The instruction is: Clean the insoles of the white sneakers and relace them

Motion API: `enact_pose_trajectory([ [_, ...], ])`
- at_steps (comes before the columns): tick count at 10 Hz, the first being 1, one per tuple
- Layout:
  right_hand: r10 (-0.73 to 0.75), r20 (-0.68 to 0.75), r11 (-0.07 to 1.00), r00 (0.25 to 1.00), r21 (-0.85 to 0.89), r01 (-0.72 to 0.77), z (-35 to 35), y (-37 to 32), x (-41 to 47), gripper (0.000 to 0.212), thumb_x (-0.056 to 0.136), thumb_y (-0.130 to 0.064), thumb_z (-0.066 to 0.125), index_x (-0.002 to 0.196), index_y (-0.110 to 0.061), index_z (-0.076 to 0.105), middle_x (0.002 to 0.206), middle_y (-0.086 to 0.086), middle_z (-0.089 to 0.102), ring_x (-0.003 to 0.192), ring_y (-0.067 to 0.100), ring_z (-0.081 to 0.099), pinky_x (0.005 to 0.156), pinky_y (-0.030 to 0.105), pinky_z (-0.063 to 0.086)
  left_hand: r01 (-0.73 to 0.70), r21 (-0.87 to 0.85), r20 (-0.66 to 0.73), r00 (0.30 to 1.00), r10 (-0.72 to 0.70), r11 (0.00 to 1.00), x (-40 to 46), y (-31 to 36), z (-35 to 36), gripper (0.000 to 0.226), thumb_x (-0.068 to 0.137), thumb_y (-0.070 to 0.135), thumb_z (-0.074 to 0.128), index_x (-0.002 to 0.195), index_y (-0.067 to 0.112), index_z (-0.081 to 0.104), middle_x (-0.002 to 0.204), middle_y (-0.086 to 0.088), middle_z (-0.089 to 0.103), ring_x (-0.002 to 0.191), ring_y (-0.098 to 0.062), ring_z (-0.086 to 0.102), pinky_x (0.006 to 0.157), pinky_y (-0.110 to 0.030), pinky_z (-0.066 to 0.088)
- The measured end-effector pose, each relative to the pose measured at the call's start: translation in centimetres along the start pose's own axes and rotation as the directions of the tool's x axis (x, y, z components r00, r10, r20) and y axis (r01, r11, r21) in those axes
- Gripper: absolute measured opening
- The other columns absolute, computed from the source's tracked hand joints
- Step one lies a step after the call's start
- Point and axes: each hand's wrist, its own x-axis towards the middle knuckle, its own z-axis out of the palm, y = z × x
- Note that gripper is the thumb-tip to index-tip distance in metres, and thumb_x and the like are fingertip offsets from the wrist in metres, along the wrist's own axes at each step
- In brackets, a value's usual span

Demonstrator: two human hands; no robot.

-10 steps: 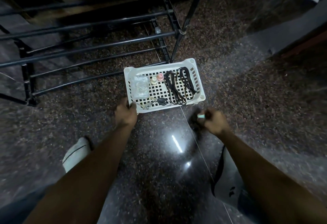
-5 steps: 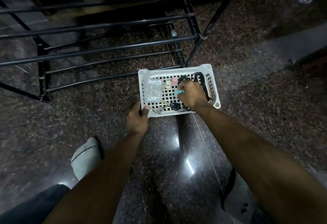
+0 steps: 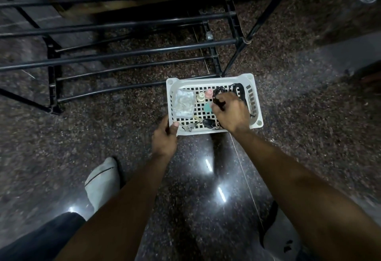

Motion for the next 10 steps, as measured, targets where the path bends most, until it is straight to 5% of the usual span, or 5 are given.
enact_pose_trajectory([
  [2, 0.239, -0.207, 0.967, 0.949, -0.037, -0.251, -3.3, 5.2, -1.1, 0.042, 0.095, -0.029, 0.051, 0.133, -0.009, 0.050, 0.135, 0.016, 0.046, 0.121, 0.031, 0.048, 0.096, 0.045, 0.046, 0.124, -0.119, 0.027, 0.992, -0.122, 0.985, 0.9, 0.8, 0.2, 0.031, 0.096, 0.015, 0.058, 0.127, 0.015, 0.062, 0.112, -0.008, 0.070, 0.100, -0.025, 0.065, 0.083, -0.028, 0.048],
  [4, 0.533, 0.081, 0.800, 0.842, 0.276, -0.533, -2.4, 8.0, -1.6, 0.032, 0.097, -0.020, 0.054, 0.121, -0.002, 0.063, 0.120, 0.022, 0.064, 0.111, 0.035, 0.060, 0.092, 0.035, 0.045, 0.191, -0.160, -0.002, 0.981, -0.194, 0.968, 1.4, 0.2, 0.5, 0.025, 0.094, 0.011, 0.060, 0.117, 0.014, 0.067, 0.109, -0.009, 0.071, 0.098, -0.029, 0.067, 0.090, -0.047, 0.055],
  [6, 0.455, 0.100, 0.829, 0.885, 0.314, -0.462, -1.6, 8.1, -0.6, 0.028, 0.096, -0.021, 0.054, 0.115, -0.005, 0.067, 0.110, 0.022, 0.069, 0.103, 0.035, 0.064, 0.092, 0.040, 0.051, 0.240, -0.209, -0.059, 0.965, -0.257, 0.948, 1.0, -0.1, 0.1, 0.028, 0.094, 0.010, 0.060, 0.121, 0.013, 0.066, 0.101, 0.004, 0.067, 0.097, -0.025, 0.067, 0.090, -0.042, 0.055],
  [8, 0.287, 0.149, 0.947, 0.946, 0.103, -0.304, -2.8, 7.8, -1.2, 0.056, 0.091, -0.055, 0.034, 0.119, -0.014, 0.058, 0.110, 0.021, 0.066, 0.099, 0.040, 0.063, 0.086, 0.049, 0.053, 0.284, -0.102, -0.023, 0.957, -0.288, 0.953, 0.9, 0.8, -1.1, 0.031, 0.092, 0.012, 0.062, 0.123, 0.010, 0.065, 0.115, -0.012, 0.069, 0.093, -0.023, 0.065, 0.085, -0.033, 0.053],
  [10, 0.193, 0.174, 0.979, 0.966, 0.025, -0.201, -6.1, 5.9, -4.5, 0.052, 0.096, -0.055, 0.040, 0.129, -0.017, 0.052, 0.118, 0.018, 0.063, 0.104, 0.037, 0.062, 0.089, 0.047, 0.052, 0.287, 0.138, -0.040, 0.958, -0.284, 0.948, -2.4, 4.4, -4.3, 0.045, 0.090, 0.020, 0.062, 0.135, 0.015, 0.055, 0.126, -0.009, 0.064, 0.106, -0.027, 0.063, 0.081, -0.028, 0.047],
])
